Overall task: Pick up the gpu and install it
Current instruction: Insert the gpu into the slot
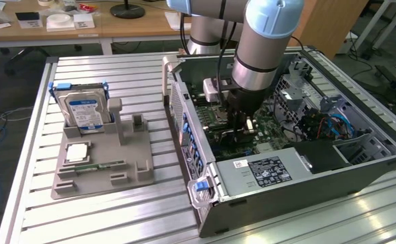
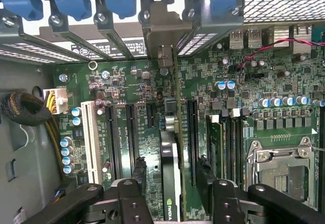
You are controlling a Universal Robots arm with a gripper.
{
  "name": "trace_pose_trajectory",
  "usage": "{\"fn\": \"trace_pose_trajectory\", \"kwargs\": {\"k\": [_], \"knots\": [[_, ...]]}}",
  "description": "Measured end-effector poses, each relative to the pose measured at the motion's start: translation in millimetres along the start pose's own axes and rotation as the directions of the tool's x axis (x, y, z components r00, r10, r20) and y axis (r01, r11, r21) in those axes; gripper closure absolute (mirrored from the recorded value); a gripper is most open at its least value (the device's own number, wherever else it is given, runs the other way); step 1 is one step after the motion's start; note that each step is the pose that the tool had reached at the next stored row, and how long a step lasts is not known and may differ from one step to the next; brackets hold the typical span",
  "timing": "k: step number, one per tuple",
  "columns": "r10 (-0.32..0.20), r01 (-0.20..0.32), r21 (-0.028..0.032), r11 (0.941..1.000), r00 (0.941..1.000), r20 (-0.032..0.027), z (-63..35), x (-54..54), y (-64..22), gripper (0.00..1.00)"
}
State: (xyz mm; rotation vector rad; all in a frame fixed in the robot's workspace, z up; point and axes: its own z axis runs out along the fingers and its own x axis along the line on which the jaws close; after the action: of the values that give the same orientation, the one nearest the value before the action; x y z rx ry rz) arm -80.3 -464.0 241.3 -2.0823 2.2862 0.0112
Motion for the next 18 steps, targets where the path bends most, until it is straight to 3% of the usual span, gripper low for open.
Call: {"fn": "trace_pose_trajectory", "kwargs": {"k": [5, 18], "knots": [[0.0, 0.0, 0.0001, 1.0, 1.0, -0.0001, -6.4, -0.2, -0.2, 0.48], [0.0, 0.0, 0.0004, 1.0, 1.0, -0.0028, -50.2, -2.1, -1.4, 0.48]]}}
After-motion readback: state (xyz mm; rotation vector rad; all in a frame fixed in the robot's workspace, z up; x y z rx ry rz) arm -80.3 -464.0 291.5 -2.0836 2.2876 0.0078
